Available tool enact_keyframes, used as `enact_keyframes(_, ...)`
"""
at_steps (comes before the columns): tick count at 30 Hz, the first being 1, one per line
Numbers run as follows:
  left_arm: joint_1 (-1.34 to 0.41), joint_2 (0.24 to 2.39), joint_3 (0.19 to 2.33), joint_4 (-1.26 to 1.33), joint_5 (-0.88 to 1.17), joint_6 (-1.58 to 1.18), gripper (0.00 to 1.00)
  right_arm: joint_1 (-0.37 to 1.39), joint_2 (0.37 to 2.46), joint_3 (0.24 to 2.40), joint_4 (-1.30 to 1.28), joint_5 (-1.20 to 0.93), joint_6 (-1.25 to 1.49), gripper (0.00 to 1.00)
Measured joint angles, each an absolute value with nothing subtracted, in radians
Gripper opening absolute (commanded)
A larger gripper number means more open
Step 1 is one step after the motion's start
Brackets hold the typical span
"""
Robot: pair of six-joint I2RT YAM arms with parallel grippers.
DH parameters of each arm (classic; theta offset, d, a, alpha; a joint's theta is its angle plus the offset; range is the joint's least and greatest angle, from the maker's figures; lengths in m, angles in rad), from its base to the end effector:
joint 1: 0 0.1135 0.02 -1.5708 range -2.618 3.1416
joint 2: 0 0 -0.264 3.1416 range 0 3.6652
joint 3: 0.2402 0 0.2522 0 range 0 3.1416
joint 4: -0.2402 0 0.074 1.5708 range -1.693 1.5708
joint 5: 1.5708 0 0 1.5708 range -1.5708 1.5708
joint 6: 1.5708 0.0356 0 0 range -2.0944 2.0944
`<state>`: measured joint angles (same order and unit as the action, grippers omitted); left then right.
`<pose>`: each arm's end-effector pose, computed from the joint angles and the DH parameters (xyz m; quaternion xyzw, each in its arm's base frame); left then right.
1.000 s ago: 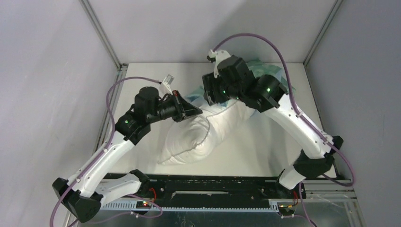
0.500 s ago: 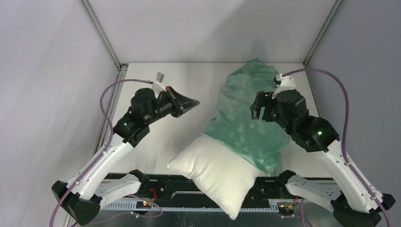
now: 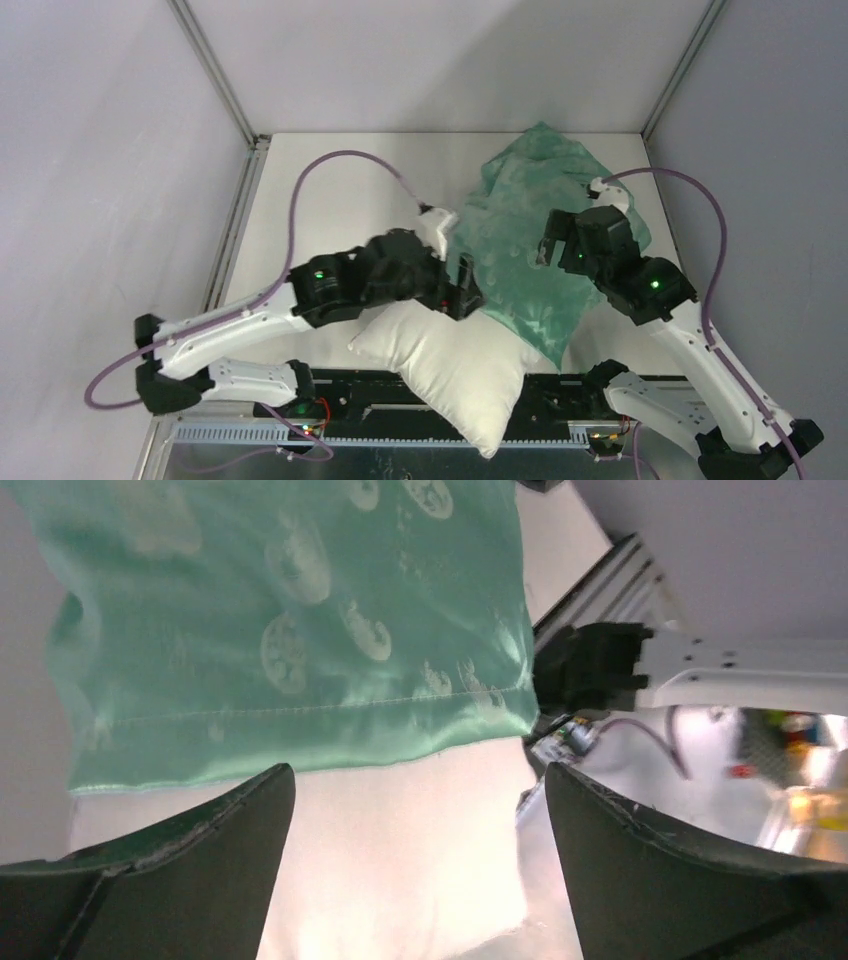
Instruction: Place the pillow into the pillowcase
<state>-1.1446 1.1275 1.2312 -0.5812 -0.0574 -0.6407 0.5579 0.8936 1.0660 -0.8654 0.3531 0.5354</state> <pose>0.1017 -0.2190 0.3867 0.1984 0.8307 -0.3893 0.3451 0.1492 0.0786 0.3518 0.0646 0.8919 0.0816 0.4400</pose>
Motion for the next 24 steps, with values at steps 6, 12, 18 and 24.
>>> enact_keyframes(6,-1.338,1.420,1.468,-0.654,-0.311,-0.439,1.00,0.447,0.827,1.066,-0.881,0.367,0.551,1.00)
enact_keyframes(12,-1.412,1.682,1.572,-0.707,-0.418,-0.294,0.99,0.386,0.805,1.066,-0.912,0.364,0.550,1.00)
enact_keyframes(18,-1.367,1.760,1.569,-0.737,-0.452,-0.294,0.03,0.348,0.810,1.066,-0.918,0.344,0.546,1.00)
enact_keyframes(24,-1.010,1.581,1.335,-0.542,-0.072,-0.435,0.00,0.348,0.855,1.066,-0.919,0.308,0.542,1.00)
